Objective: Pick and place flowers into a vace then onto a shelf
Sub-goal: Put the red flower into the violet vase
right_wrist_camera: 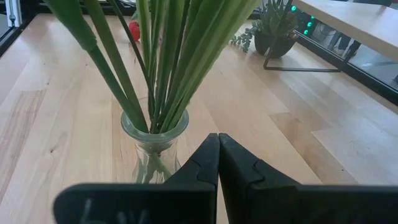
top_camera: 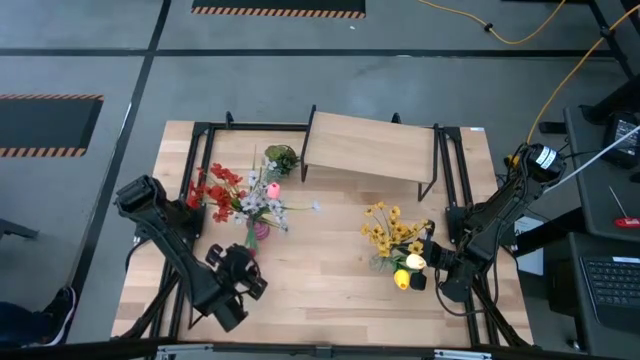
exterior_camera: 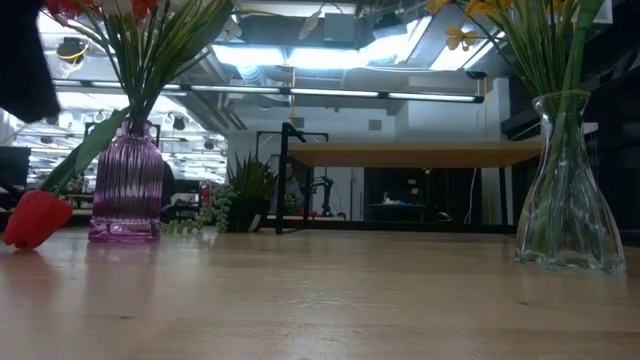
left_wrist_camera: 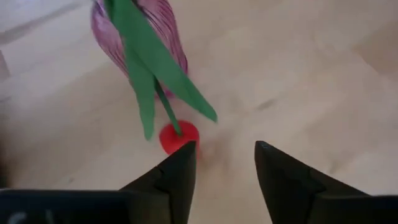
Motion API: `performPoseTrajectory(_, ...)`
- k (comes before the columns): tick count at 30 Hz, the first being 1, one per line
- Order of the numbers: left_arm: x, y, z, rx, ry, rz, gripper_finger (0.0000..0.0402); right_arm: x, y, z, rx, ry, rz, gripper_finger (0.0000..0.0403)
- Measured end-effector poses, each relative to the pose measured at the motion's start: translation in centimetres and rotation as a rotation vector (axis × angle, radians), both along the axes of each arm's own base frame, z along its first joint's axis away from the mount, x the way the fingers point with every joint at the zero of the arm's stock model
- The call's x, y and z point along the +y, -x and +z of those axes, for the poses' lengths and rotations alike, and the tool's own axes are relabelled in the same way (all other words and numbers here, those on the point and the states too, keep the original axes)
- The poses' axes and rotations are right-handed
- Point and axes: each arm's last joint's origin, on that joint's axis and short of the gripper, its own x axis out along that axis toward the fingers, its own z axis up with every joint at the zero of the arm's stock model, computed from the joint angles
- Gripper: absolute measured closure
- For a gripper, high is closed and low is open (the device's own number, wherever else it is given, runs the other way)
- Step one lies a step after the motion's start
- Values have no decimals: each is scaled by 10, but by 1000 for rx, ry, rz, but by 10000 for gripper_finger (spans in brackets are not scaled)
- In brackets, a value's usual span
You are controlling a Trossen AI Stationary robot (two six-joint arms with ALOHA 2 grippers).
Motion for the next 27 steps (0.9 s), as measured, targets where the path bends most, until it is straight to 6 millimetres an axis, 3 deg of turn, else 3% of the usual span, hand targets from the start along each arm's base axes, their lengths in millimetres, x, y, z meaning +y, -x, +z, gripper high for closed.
performPoseTrajectory(6, 9, 4, -14, -20, -28, 69, 231, 0, 0, 0, 0, 0, 0, 391)
performPoseTrajectory(27, 34, 7, -45, 4, -75, 135, 231, 0, 0, 0, 0, 0, 0, 391)
